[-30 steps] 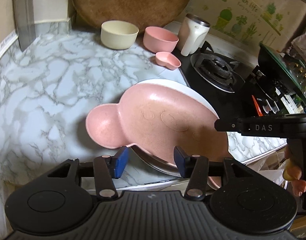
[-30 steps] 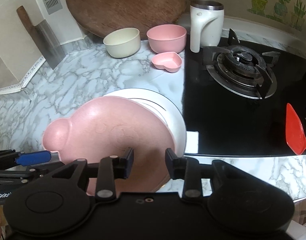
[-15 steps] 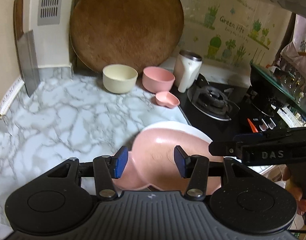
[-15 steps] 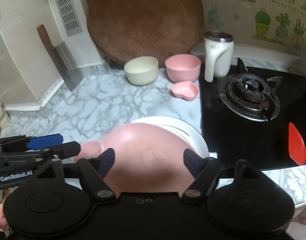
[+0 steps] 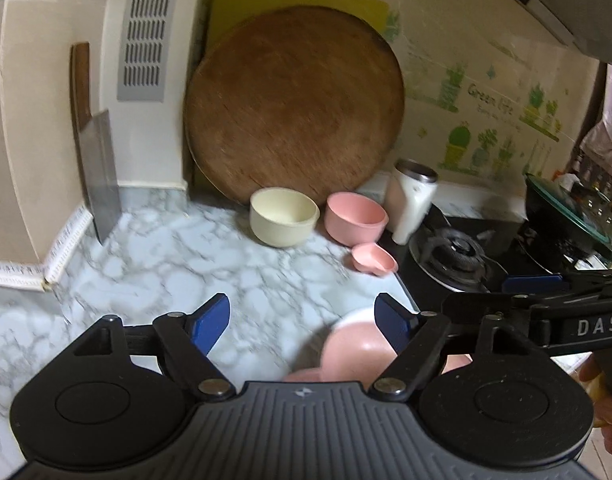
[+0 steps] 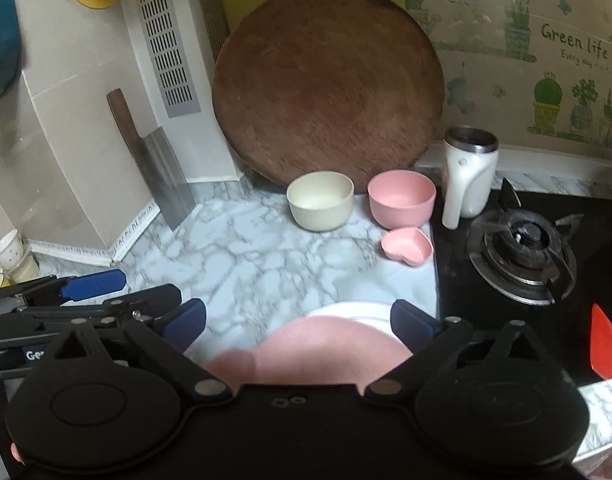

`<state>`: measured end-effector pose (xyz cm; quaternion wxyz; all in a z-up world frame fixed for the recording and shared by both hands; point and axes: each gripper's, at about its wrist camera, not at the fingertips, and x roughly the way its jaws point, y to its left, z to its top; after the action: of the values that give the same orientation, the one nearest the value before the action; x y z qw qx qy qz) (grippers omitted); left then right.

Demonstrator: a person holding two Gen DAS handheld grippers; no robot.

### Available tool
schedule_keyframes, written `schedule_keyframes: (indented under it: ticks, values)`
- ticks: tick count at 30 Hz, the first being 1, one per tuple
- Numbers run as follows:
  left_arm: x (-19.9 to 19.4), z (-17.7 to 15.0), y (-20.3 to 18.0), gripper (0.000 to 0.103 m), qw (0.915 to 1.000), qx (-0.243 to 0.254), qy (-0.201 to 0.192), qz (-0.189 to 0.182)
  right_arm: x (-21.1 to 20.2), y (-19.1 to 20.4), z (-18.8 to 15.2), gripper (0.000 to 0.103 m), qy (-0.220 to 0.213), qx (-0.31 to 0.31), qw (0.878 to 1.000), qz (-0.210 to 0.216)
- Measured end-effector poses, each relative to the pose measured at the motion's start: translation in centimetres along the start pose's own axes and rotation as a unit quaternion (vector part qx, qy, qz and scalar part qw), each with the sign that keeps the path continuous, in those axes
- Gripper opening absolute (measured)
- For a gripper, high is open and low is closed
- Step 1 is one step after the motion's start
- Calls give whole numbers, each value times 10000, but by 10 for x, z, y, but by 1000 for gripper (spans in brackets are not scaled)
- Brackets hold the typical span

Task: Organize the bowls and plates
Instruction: 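Move both open grippers toward the cream bowl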

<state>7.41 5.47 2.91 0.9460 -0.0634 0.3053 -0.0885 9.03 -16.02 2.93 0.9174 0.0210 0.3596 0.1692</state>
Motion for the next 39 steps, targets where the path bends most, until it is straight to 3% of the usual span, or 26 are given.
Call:
schedule_keyframes:
  ticks: [12,17,23,26,28,39]
  values:
    - [42,66,25,79,9992,-5,-38,402,50,-8,75,100,9,32,10000,9]
    - [82,89,30,79,9974,-60,23,711,89,-17,105,100,154,215,9996,-49]
    - [133,104,38,79,9962,-342,288,748,137,-36,127,97,405,662,9970,-78]
    - [158,108,37,79,9950,-349,440,822,162,-49,132,94,632,1025,9927,-100]
    - [172,109,37,79,9945,-361,535,830,179,-57,133,86,810,1223,9891,-105]
    - [254,123,62,79,9866,-994,972,850,247,-80,129,68,1237,1512,9803,-283]
